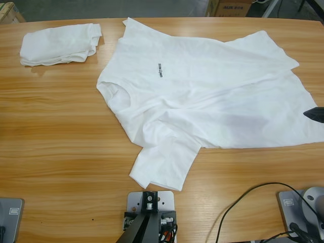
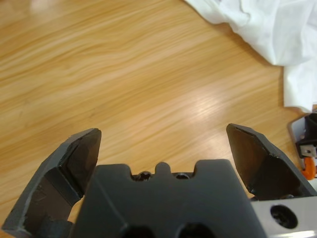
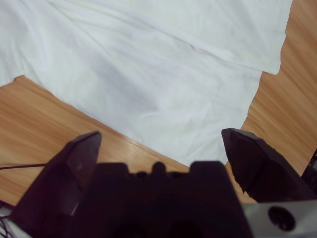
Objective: Fold clothes
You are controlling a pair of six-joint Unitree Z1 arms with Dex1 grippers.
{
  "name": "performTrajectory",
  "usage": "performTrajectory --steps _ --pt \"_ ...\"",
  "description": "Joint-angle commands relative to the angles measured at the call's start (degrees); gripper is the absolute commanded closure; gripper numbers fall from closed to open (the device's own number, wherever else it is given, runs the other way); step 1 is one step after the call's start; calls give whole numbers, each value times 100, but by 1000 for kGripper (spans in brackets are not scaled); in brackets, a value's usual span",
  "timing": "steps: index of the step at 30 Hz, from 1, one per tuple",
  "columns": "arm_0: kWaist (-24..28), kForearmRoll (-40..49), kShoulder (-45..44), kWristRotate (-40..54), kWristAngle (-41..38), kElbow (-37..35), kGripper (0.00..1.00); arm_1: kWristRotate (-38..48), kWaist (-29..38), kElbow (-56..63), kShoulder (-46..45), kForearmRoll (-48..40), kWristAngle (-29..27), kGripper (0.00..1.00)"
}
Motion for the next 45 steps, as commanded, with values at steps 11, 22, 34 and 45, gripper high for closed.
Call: performTrajectory --steps 11,22,34,45 --pt "-1344 -1359 1066 -2894 -222 406 0 662 -92 -69 -817 -292 63 0" --pt "-3397 -2897 3040 -5727 -200 581 4 1200 -92 34 -130 -187 384 2" --pt "-4750 -4144 4640 -7350 -162 402 98 1206 -92 52 -237 -209 337 4" --pt "-4812 -4872 4988 -8051 -25 478 225 1202 -92 87 -284 -139 328 12"
